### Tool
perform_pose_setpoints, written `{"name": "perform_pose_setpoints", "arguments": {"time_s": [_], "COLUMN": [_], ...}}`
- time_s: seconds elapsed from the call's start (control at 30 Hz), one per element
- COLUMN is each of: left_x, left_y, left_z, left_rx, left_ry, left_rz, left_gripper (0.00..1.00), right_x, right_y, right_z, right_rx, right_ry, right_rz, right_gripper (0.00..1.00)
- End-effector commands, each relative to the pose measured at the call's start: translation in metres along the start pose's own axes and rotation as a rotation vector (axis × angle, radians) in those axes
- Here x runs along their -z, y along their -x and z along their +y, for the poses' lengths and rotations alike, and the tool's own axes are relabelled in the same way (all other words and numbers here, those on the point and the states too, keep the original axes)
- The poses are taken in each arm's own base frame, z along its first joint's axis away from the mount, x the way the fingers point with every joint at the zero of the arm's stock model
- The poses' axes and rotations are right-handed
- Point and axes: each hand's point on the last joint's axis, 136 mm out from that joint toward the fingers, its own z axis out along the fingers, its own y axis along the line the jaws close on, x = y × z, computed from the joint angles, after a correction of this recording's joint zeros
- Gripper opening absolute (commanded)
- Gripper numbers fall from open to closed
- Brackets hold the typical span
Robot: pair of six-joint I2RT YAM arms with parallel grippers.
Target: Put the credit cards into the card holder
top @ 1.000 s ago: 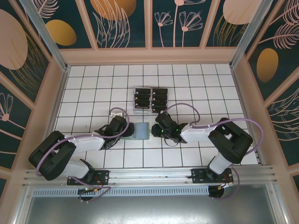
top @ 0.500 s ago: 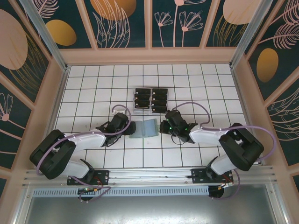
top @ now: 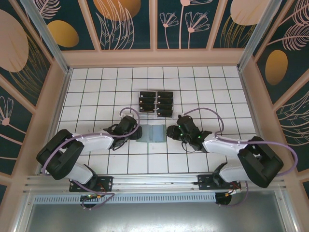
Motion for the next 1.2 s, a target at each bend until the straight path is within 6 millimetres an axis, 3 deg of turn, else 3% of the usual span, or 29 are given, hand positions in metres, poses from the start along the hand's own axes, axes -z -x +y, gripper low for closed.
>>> {"name": "perform_pose_setpoints", "arguments": {"time_s": [0.0, 0.2, 0.47, 0.67, 1.17], "left_x": [0.003, 0.021, 0.023, 0.016, -0.005], "left_y": [0.007, 0.033, 0.025, 0.013, -0.016], "left_z": [-0.003, -0.013, -0.013, -0.013, 0.003], "left_rx": [-0.029, -0.054, -0.080, -0.112, -0.110], "left_ry": [0.014, 0.008, 0.012, 0.029, 0.074], "left_rz": [-0.004, -0.052, -0.047, -0.029, 0.020], "left_gripper": [0.76, 0.77, 0.77, 0.78, 0.78], "right_x": [0.017, 0.029, -0.002, -0.024, -0.038], "right_y": [0.011, 0.021, 0.001, -0.013, -0.025], "right_z": [0.008, 0.042, 0.066, 0.063, 0.054], "right_rx": [-0.015, 0.033, 0.093, 0.103, 0.099], "right_ry": [0.020, 0.076, 0.096, 0.071, 0.054], "right_rz": [-0.038, -0.041, 0.049, 0.103, 0.139], "right_gripper": [0.41, 0.43, 0.44, 0.44, 0.42]}}
